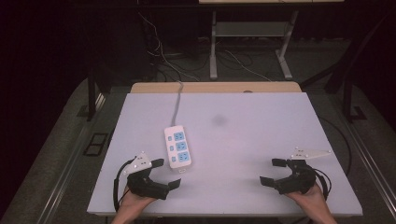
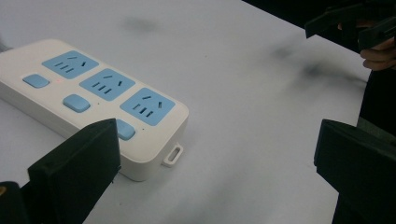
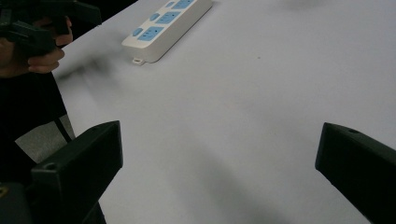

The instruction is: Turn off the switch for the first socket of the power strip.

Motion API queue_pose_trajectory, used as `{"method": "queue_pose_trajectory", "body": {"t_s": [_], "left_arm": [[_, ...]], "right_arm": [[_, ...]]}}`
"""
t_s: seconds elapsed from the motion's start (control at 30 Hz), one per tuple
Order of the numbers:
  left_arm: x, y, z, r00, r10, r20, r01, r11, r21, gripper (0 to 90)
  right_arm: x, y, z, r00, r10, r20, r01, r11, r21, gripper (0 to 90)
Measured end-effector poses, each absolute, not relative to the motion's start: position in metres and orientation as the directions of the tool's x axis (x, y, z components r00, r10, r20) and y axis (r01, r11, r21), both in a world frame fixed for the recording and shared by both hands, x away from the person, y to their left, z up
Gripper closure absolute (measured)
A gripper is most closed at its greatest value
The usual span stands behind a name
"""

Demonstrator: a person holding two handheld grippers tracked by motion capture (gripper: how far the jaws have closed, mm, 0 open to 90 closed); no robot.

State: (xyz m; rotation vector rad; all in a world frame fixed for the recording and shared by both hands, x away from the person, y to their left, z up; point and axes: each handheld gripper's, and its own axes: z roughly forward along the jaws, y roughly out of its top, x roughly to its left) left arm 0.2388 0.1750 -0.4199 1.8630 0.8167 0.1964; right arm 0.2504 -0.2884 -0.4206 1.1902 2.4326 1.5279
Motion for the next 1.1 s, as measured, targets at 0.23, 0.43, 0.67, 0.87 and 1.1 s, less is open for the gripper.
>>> {"method": "queue_pose_trajectory", "body": {"t_s": [0.23, 0.43, 0.67, 0.87, 1.1], "left_arm": [[0.240, 0.173, -0.415, 0.761, 0.609, -0.226, 0.448, -0.240, 0.861, 0.0], [0.243, 0.174, -0.409, 0.765, 0.603, -0.229, 0.453, -0.250, 0.856, 0.0], [0.247, 0.177, -0.402, 0.770, 0.591, -0.239, 0.463, -0.261, 0.847, 0.0], [0.251, 0.179, -0.395, 0.769, 0.590, -0.246, 0.468, -0.258, 0.845, 0.0], [0.265, 0.177, -0.389, 0.784, 0.575, -0.234, 0.468, -0.300, 0.831, 0.0]], "right_arm": [[0.251, -0.289, -0.421, -0.704, 0.614, 0.357, 0.589, 0.224, 0.776, 0.5], [0.251, -0.290, -0.421, -0.703, 0.615, 0.358, 0.590, 0.221, 0.777, 0.5], [0.251, -0.290, -0.421, -0.702, 0.615, 0.359, 0.592, 0.224, 0.774, 0.5], [0.251, -0.290, -0.422, -0.701, 0.616, 0.360, 0.593, 0.224, 0.773, 0.5], [0.251, -0.289, -0.423, -0.702, 0.617, 0.355, 0.594, 0.233, 0.770, 0.5]]}}
